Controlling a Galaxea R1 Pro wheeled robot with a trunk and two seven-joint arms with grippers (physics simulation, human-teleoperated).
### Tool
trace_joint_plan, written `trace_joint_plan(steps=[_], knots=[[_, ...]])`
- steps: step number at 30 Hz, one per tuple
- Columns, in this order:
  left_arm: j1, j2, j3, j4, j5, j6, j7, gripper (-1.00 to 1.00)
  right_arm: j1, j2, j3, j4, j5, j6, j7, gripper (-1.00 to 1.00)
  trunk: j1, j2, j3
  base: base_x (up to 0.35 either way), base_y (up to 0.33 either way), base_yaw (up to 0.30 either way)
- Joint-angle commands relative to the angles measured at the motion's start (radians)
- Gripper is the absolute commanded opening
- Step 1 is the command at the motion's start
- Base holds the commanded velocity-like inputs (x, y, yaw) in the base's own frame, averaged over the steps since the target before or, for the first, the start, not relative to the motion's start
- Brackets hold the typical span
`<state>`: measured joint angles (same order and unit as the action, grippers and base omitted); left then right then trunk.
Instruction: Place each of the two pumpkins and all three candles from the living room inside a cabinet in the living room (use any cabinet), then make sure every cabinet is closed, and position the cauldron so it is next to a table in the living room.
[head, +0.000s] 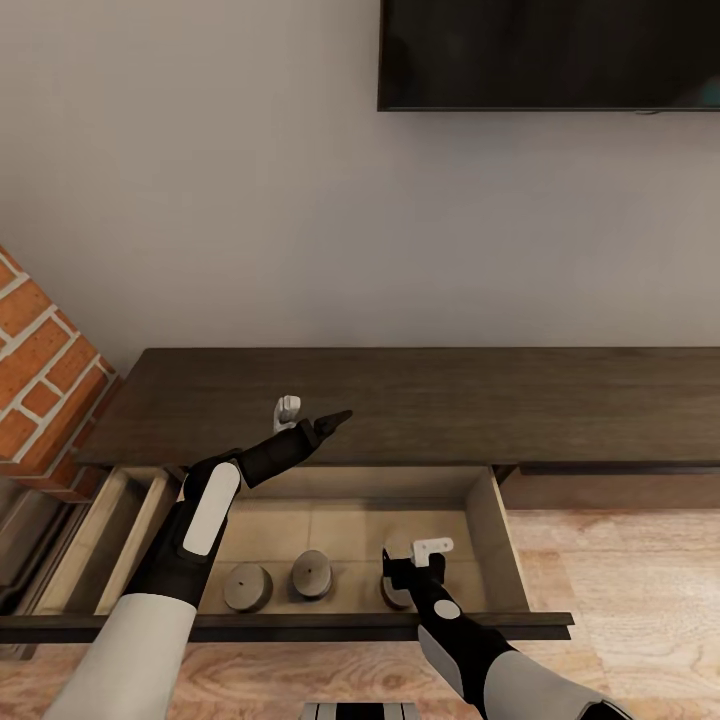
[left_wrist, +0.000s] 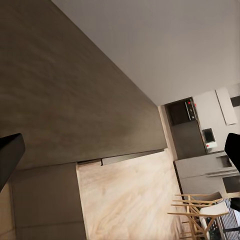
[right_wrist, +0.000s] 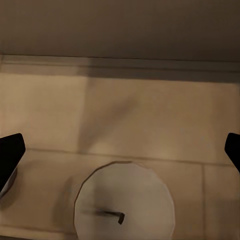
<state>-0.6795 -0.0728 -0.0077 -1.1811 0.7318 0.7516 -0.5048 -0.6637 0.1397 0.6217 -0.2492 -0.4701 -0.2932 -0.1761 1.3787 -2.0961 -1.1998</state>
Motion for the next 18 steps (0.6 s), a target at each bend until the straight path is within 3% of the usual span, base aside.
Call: trace_joint_plan(steps=[1, 10, 18], knots=[[0.000, 0.000, 0.000, 0.000, 0.000, 0.000, 0.000, 1.00, 0.001, 0.000, 0.000, 0.054, -0.004, 0.000, 0.000, 1.00, 0.000, 0.000, 0.000, 0.000, 0.000, 0.000], [0.000, 0.001, 0.000, 0.000, 0.000, 0.000, 0.000, 1.00, 0.001, -0.008, -0.001, 0.046, -0.004, 0.002, 0.003, 1.00, 0.000, 0.000, 0.000, 0.000, 0.000, 0.000], [0.000, 0.000, 0.000, 0.000, 0.000, 0.000, 0.000, 1.00, 0.000, -0.009, -0.002, -0.085, -0.006, 0.074, 0.000, 1.00, 0.000, 0.000, 0.000, 0.000, 0.000, 0.000]])
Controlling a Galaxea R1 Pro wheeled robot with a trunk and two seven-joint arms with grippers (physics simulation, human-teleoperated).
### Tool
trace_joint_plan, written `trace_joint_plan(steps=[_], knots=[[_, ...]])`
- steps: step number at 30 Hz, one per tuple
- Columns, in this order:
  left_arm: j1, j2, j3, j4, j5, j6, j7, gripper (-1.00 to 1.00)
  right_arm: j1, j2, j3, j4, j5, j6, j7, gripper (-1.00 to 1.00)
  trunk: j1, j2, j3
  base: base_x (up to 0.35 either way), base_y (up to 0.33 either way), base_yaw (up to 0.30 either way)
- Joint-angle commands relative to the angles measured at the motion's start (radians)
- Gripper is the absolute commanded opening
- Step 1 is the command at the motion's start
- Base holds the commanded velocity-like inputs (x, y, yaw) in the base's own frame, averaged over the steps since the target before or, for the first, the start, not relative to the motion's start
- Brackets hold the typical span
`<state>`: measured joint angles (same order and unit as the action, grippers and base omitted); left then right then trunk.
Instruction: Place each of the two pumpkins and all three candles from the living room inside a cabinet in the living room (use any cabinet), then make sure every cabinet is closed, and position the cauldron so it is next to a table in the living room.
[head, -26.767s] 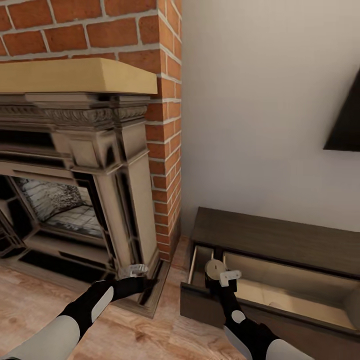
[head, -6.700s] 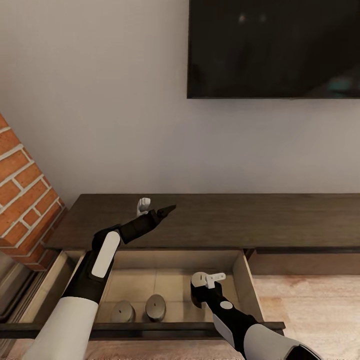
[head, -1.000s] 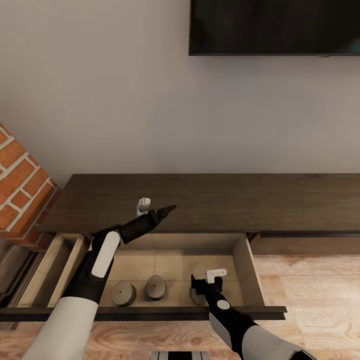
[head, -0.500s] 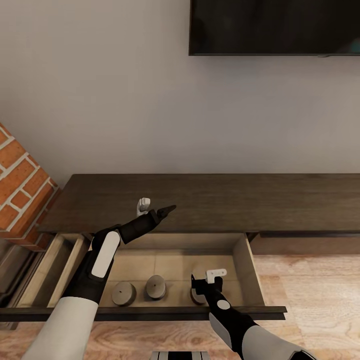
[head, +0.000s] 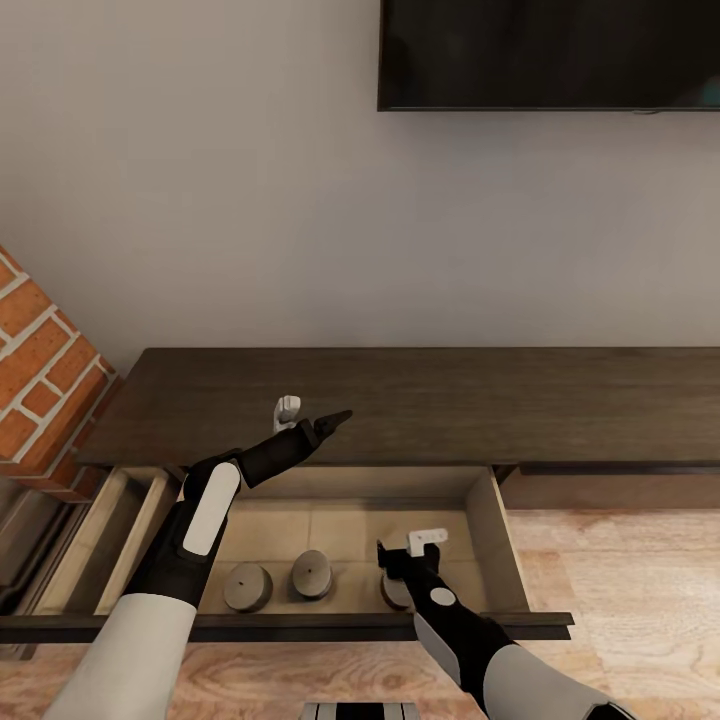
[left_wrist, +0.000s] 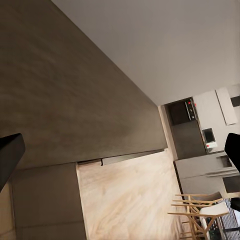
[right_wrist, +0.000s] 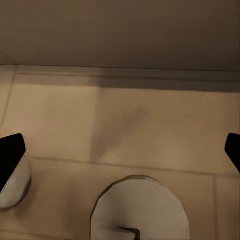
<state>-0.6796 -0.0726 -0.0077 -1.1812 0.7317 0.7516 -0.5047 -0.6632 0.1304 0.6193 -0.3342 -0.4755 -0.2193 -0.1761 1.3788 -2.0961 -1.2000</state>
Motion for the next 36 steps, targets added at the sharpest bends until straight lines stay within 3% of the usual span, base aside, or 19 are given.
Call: trace_joint_plan(steps=[1, 8, 13, 16, 19, 27, 36], knots=[[0.000, 0.000, 0.000, 0.000, 0.000, 0.000, 0.000, 1.00, 0.000, 0.000, 0.000, -0.007, 0.000, 0.006, 0.000, 1.00, 0.000, 0.000, 0.000, 0.000, 0.000, 0.000], [0.000, 0.001, 0.000, 0.000, 0.000, 0.000, 0.000, 1.00, 0.001, -0.001, 0.000, -0.037, 0.001, 0.051, -0.002, 1.00, 0.000, 0.000, 0.000, 0.000, 0.000, 0.000], [0.000, 0.000, 0.000, 0.000, 0.000, 0.000, 0.000, 1.00, 0.001, 0.002, 0.000, -0.045, 0.002, 0.060, -0.047, 1.00, 0.000, 0.000, 0.000, 0.000, 0.000, 0.000], [0.017, 0.018, 0.017, -0.017, 0.017, 0.017, -0.017, 1.00, -0.004, -0.010, -0.016, -0.030, -0.004, 0.076, -0.063, 1.00, 0.000, 0.000, 0.000, 0.000, 0.000, 0.000], [0.034, 0.019, 0.021, -0.034, 0.026, 0.034, -0.034, 1.00, -0.004, -0.009, -0.016, -0.031, -0.002, 0.078, -0.063, 1.00, 0.000, 0.000, 0.000, 0.000, 0.000, 0.000], [0.079, 0.064, -0.017, 0.004, 0.028, 0.027, -0.058, 1.00, 0.000, -0.040, -0.015, -0.002, 0.003, 0.079, -0.057, 1.00, 0.000, 0.000, 0.000, 0.000, 0.000, 0.000], [0.130, 0.067, -0.020, 0.026, 0.026, 0.024, -0.058, 1.00, 0.000, -0.042, -0.015, -0.001, 0.003, 0.083, -0.056, 1.00, 0.000, 0.000, 0.000, -0.019, 0.000, 0.000]])
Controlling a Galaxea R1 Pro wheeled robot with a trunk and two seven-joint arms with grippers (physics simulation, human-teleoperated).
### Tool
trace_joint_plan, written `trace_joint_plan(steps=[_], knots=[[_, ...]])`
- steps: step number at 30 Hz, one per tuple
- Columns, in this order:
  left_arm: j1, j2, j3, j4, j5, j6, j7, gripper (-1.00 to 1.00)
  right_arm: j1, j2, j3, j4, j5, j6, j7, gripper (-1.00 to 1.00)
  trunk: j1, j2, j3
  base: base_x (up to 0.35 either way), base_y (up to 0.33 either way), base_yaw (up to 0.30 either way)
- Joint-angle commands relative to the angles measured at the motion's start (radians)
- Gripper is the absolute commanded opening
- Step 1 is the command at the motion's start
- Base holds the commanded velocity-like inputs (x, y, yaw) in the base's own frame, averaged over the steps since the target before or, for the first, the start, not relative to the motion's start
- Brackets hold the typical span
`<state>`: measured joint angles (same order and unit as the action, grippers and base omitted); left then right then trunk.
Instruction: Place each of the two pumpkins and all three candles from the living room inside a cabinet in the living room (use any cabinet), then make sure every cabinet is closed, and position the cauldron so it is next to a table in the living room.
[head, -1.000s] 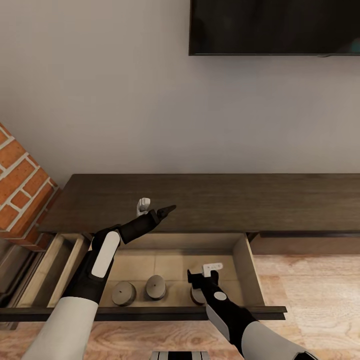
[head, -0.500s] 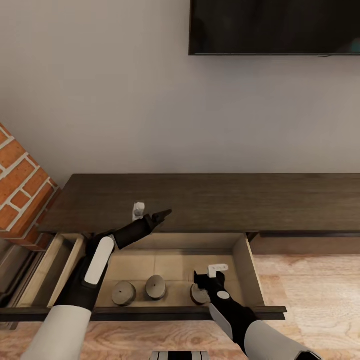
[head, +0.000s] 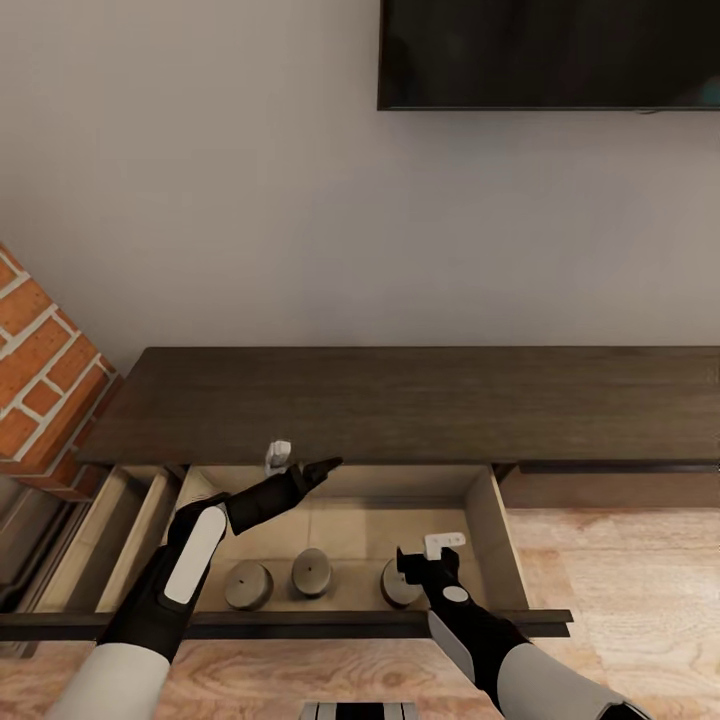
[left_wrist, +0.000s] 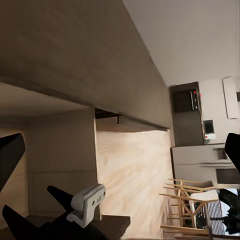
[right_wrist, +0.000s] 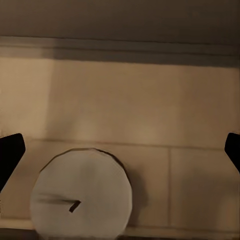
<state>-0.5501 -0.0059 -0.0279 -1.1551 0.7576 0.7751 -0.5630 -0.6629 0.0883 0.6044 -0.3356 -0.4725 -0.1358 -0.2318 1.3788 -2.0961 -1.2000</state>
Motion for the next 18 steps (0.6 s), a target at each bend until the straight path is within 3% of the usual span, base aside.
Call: trace_joint_plan(steps=[1, 6, 18], knots=[[0.006, -0.001, 0.000, 0.000, 0.000, 0.000, -0.001, 1.00, 0.000, 0.000, 0.000, 0.000, 0.000, 0.001, 0.000, 1.00, 0.000, 0.000, 0.000, -0.108, 0.000, 0.000], [0.009, -0.005, -0.001, -0.003, 0.001, 0.000, -0.001, 1.00, 0.000, -0.001, 0.000, 0.001, -0.001, 0.002, 0.000, 1.00, 0.000, 0.000, 0.000, -0.033, 0.000, 0.000], [0.004, 0.016, 0.002, -0.004, -0.002, 0.011, 0.002, 1.00, 0.000, -0.005, 0.001, 0.001, 0.001, 0.002, 0.003, 1.00, -0.046, 0.084, 0.038, -0.001, 0.000, 0.000]])
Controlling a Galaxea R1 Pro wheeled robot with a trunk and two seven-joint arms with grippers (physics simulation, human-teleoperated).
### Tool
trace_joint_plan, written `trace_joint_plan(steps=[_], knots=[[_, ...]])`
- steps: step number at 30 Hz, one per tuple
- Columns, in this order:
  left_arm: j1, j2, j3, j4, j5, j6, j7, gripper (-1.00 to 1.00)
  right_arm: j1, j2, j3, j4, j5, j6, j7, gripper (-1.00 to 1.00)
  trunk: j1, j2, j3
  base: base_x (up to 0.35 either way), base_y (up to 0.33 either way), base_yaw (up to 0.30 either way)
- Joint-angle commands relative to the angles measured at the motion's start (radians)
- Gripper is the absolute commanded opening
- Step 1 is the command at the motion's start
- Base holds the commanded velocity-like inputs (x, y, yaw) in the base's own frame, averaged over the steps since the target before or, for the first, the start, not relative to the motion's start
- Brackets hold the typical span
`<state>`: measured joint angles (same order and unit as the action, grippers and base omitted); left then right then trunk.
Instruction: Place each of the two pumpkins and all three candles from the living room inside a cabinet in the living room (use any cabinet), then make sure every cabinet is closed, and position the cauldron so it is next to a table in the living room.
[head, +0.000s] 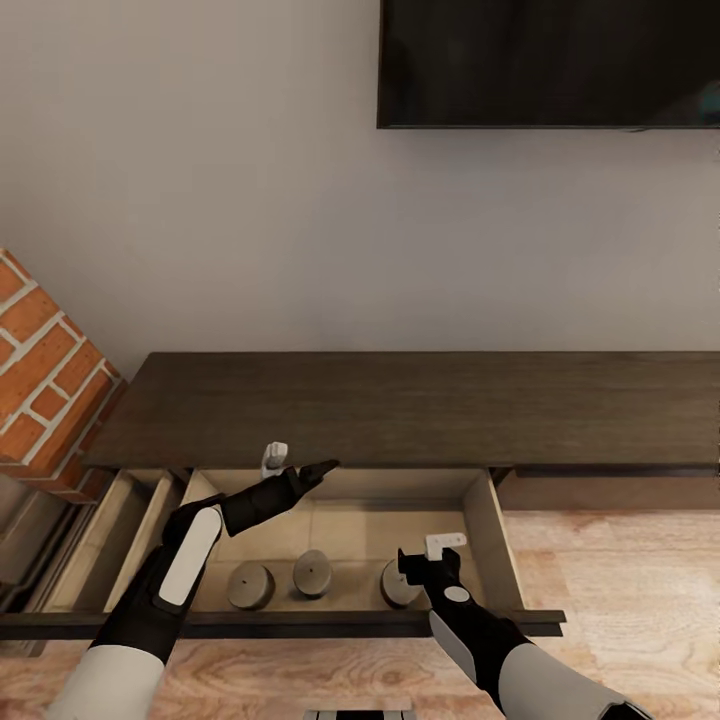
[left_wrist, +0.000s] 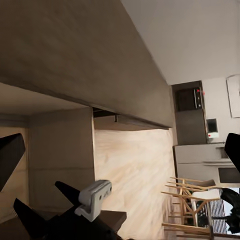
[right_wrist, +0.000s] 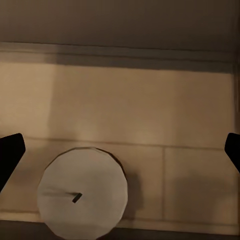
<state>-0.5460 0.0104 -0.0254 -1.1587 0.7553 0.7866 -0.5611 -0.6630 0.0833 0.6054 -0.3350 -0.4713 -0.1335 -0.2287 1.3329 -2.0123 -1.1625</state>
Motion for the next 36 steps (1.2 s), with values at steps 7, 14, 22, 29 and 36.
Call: trace_joint_plan(steps=[7, 14, 22, 29, 36], knots=[[0.000, 0.038, -0.002, -0.001, 0.004, -0.001, -0.005, 1.00, 0.000, 0.000, 0.000, -0.002, 0.002, 0.000, 0.000, 1.00, 0.000, 0.000, 0.000, 0.000, 0.000, 0.000], [0.000, 0.040, -0.002, 0.000, 0.002, 0.000, -0.004, 1.00, 0.000, -0.002, 0.000, -0.006, 0.002, 0.000, 0.001, 1.00, -0.015, 0.028, 0.013, 0.000, 0.000, 0.000], [0.000, 0.048, 0.000, -0.001, -0.001, -0.001, -0.002, 1.00, 0.000, -0.061, -0.002, -0.049, -0.004, 0.001, 0.054, 1.00, -0.046, 0.084, 0.038, 0.000, 0.000, 0.000], [0.000, 0.049, -0.001, 0.000, -0.007, -0.001, 0.000, 1.00, 0.000, -0.123, -0.007, -0.069, -0.007, 0.001, 0.276, 1.00, -0.073, 0.133, 0.060, 0.000, 0.000, 0.000], [0.000, 0.050, -0.001, 0.001, -0.024, 0.000, 0.001, 1.00, 0.000, -0.173, -0.128, -0.073, -0.006, 0.123, 0.511, 1.00, -0.100, 0.182, 0.082, 0.000, 0.000, 0.000]])
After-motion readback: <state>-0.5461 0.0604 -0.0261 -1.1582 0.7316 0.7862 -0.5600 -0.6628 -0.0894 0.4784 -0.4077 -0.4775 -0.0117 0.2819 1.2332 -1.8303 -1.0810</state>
